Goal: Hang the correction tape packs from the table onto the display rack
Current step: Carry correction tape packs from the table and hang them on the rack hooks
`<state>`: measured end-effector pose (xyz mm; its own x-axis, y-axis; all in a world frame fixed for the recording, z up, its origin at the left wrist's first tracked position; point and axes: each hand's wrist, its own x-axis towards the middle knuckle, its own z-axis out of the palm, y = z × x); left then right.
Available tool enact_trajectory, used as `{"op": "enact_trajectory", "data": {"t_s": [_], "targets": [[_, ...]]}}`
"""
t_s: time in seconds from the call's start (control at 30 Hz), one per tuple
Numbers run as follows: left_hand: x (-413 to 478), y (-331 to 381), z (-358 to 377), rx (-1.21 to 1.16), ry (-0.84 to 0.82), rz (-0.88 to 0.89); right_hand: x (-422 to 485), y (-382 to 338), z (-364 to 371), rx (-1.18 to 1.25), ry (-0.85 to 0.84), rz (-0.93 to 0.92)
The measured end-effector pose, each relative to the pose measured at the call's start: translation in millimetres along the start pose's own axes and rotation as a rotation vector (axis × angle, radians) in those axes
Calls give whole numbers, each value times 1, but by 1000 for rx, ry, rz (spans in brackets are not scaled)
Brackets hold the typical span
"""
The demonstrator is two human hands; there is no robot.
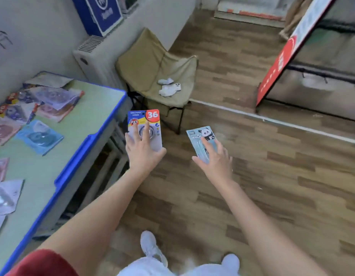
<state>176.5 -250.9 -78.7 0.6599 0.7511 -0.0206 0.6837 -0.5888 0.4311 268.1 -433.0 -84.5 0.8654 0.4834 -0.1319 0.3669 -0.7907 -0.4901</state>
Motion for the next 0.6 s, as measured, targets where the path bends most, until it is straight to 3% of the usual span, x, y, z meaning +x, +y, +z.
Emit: {"op": "enact_trajectory", "data": {"t_s": [0.3, 0.6], "targets": [[-78, 227, 112, -64, -127, 249, -42, 221, -133, 98, 104, 233], [-116, 396, 196, -77, -271, 442, -53, 370, -222, 132, 218, 388]]}}
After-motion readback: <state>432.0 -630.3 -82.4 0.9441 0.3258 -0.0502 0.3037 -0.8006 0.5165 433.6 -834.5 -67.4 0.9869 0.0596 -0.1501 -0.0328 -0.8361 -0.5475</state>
